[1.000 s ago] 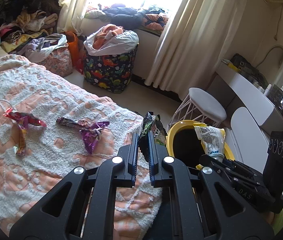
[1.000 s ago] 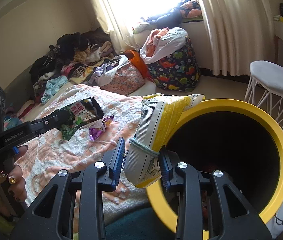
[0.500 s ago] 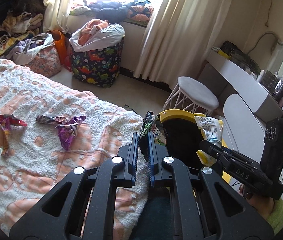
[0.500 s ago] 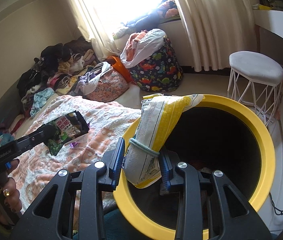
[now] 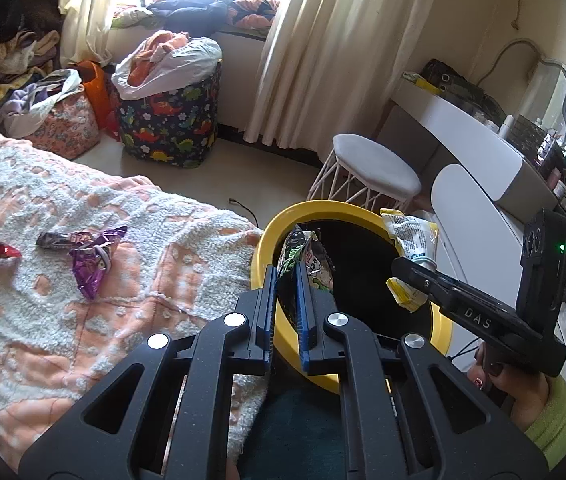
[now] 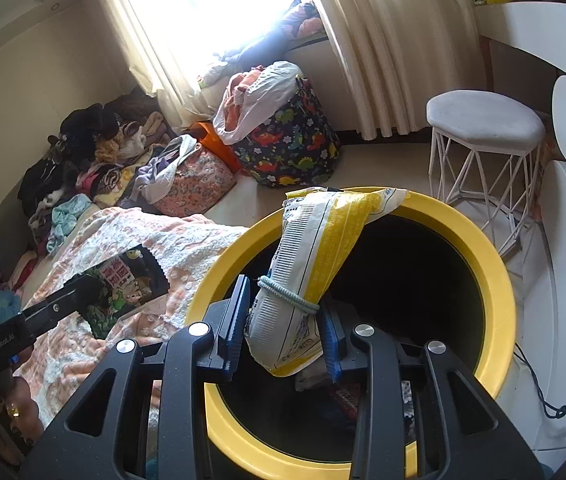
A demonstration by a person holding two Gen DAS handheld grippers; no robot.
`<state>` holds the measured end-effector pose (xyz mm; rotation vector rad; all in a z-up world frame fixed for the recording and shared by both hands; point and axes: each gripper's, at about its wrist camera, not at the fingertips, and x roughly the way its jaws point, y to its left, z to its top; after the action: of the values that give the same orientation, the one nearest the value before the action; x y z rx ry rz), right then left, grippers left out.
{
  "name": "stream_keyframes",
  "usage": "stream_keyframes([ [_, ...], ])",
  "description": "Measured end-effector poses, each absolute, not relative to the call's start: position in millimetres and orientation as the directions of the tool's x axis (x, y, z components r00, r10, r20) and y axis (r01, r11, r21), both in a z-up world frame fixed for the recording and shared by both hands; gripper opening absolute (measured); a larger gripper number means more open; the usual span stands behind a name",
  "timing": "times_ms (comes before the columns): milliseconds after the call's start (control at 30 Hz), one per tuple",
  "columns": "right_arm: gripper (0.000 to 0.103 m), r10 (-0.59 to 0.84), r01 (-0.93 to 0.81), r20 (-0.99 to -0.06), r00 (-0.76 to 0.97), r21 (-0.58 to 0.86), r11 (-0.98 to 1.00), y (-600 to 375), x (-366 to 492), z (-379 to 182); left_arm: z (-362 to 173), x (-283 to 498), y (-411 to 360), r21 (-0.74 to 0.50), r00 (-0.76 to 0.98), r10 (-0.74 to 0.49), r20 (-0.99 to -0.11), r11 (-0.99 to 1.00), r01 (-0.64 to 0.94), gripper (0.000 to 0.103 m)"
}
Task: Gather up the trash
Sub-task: 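Carry both items over the yellow bin and open both grippers to drop them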
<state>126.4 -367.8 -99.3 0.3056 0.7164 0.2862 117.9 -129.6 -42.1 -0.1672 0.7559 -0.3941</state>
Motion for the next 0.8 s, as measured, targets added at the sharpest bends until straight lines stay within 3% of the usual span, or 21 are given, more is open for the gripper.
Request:
stream_keyframes([
  [800,0.031,0.283,-0.067,-0.611,0.74,0.351,0.934,-402.8,121.2,-101.5,-60.9,136.4,-179.0,-0.24,0.59,-0.435,-0.68,0.893,0.381,0.005],
])
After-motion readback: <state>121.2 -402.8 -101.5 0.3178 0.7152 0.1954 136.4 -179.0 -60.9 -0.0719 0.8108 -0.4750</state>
